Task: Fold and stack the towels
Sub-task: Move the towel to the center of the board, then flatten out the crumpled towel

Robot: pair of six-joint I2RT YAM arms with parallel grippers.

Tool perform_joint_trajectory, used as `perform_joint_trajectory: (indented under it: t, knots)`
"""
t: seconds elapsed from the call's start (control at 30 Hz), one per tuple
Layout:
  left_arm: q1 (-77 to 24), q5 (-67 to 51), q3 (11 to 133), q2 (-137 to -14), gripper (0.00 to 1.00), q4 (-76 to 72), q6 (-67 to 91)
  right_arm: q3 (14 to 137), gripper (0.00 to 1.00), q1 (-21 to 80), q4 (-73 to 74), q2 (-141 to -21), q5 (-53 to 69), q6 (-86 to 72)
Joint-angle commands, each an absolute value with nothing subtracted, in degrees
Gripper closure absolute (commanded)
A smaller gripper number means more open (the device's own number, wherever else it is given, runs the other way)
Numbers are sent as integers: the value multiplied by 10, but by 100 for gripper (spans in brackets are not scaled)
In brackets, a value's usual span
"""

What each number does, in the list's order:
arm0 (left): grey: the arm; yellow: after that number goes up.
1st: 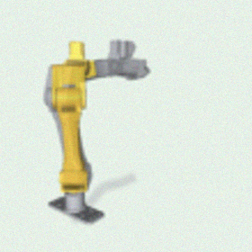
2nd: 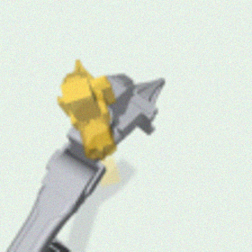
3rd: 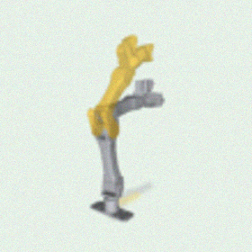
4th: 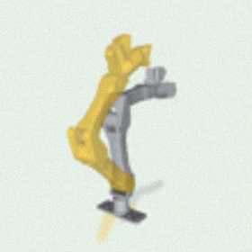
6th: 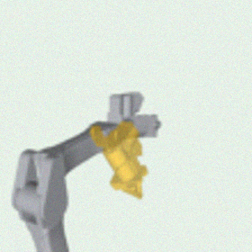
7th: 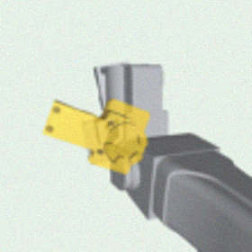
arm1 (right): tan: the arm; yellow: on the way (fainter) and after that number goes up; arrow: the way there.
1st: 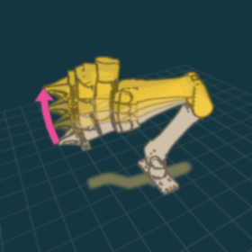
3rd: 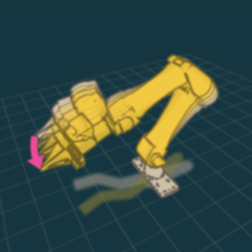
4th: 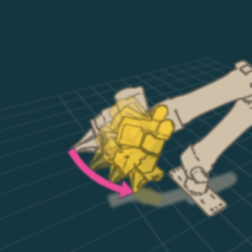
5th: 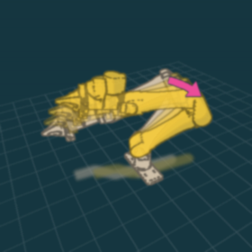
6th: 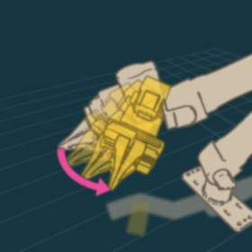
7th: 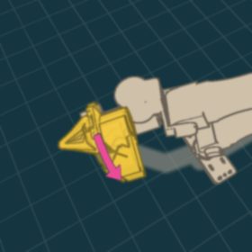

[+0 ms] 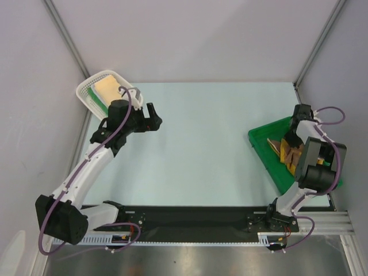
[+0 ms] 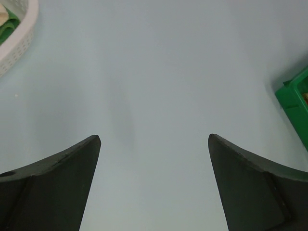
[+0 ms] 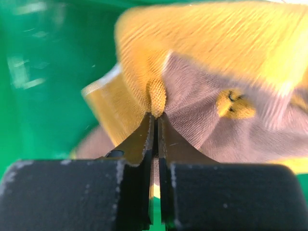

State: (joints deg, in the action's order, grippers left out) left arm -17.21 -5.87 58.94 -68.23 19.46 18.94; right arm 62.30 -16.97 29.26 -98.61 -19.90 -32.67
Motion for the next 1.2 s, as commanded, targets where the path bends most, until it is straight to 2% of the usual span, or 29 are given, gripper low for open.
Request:
perform_joint_trajectory:
  t: [0.0,0.17,0.23,0.33,0.4,0.53,0.57,0.7,0.8,0.83,0.9,0.93,0.97,1.0,1.03,1.07,1.17]
  knots:
    - [-171,-14,610,-629,0,197,167,698,100,-135,306,-898,-185,-284]
    - [-171,-2,589,-604,0,196,158,828,100,-36,358,-774,-93,-252]
    - [-170,25,594,-607,0,205,174,885,100,44,355,-748,-68,-252]
    - [-170,19,614,-617,0,224,185,903,100,143,319,-711,-6,-276]
    - [-170,13,618,-621,0,227,187,886,100,210,277,-693,25,-294]
    - [-170,4,607,-611,0,232,182,774,99,305,195,-673,60,-321]
    - [-170,4,602,-602,0,230,176,709,98,319,179,-673,60,-328]
    - [-170,4,583,-587,0,232,169,577,93,369,123,-703,49,-352]
    - [-170,-32,561,-592,0,230,181,509,83,388,70,-753,50,-353]
    - [-170,-46,555,-598,0,228,187,508,72,389,80,-778,46,-354]
    - [-170,-103,535,-610,0,216,199,523,62,394,102,-788,37,-349]
    - [-170,-124,530,-614,1,213,199,530,51,397,125,-787,31,-344]
    - [-171,-148,526,-620,1,211,195,541,44,404,141,-776,19,-339]
    - [-176,-155,524,-630,2,219,193,563,37,408,161,-767,-15,-324]
    - [-180,-156,525,-649,4,226,190,575,25,410,197,-761,-31,-316]
    - [-186,-156,526,-663,5,233,185,583,20,410,213,-751,-46,-309]
    - [-215,-141,516,-692,6,243,191,590,16,385,246,-748,-76,-277]
